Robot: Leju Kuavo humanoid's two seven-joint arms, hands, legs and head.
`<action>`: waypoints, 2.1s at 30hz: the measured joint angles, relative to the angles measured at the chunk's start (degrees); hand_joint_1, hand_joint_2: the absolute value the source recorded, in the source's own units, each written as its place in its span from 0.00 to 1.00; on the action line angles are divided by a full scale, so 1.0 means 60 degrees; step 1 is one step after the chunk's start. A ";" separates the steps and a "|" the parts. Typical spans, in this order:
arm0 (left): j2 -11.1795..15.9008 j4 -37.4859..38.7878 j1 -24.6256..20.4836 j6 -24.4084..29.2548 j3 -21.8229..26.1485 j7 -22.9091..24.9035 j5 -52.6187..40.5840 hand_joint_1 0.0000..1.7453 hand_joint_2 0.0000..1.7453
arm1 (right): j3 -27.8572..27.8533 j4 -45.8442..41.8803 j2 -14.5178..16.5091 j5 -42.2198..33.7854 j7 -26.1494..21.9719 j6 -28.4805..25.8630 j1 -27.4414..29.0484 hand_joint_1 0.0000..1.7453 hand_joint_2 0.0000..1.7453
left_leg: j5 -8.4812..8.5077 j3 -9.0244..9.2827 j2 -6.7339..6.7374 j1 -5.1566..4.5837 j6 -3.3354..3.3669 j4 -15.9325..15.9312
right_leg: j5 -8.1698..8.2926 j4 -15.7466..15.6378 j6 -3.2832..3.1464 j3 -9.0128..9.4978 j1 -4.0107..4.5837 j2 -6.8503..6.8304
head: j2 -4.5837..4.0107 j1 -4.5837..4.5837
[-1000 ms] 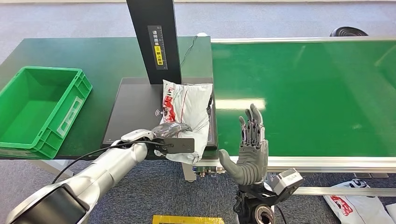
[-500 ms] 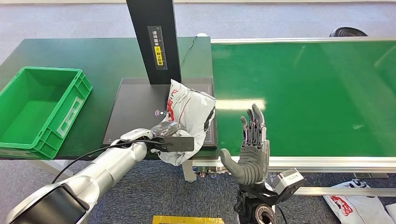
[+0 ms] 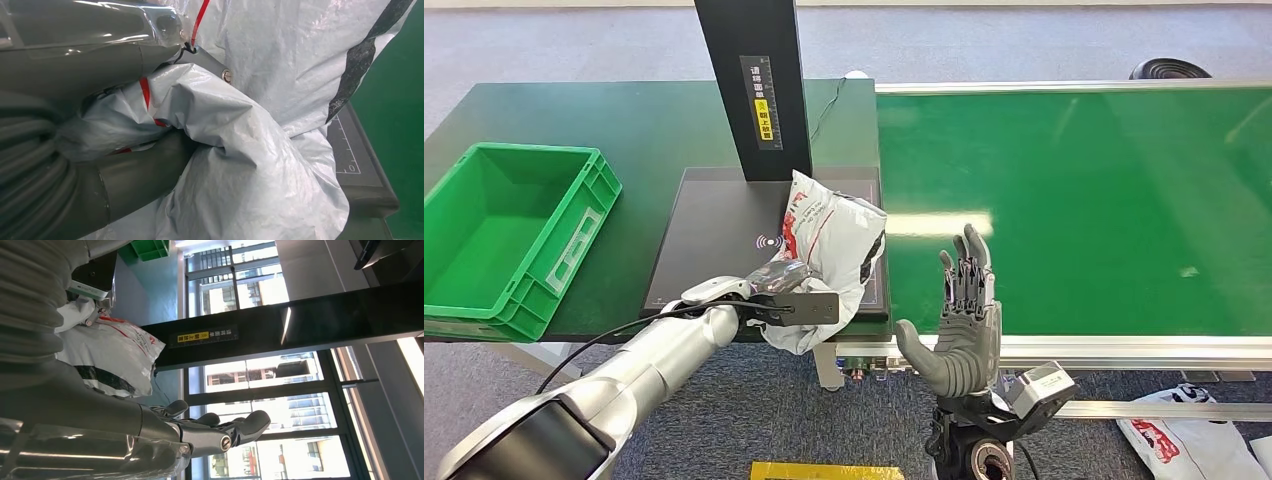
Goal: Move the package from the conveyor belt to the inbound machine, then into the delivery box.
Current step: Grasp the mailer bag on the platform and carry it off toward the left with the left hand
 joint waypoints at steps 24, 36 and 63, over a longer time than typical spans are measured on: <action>0.0004 0.0000 0.0010 0.0007 0.0005 0.0000 0.0000 1.00 1.00 | 0.0000 -0.0002 0.0000 0.0000 0.0000 0.0000 0.0002 0.00 1.00 | 0.0000 0.0003 0.0000 0.0000 0.0000 0.0000 | 0.0000 0.0000 0.0000 0.0004 0.0000 0.0000 | 0.0000 0.0000; 0.0004 0.0000 0.0012 0.0007 0.0005 0.0000 0.0000 1.00 1.00 | 0.0000 -0.0004 0.0000 0.0000 0.0000 0.0000 0.0002 0.00 1.00 | 0.0000 0.0004 0.0000 0.0000 0.0000 0.0000 | 0.0000 0.0000 0.0000 0.0006 0.0000 0.0000 | 0.0000 0.0000; 0.1442 -0.3596 -0.1292 0.4197 0.5668 -0.1305 0.4746 1.00 1.00 | 0.0235 -0.0062 -0.0124 -0.0026 0.0000 -0.0564 0.0226 0.00 1.00 | 0.0099 -0.0203 0.0015 0.0005 -0.0026 0.0002 | 0.0093 0.0004 -0.0023 -0.0224 0.0007 0.0032 | 0.0000 0.0000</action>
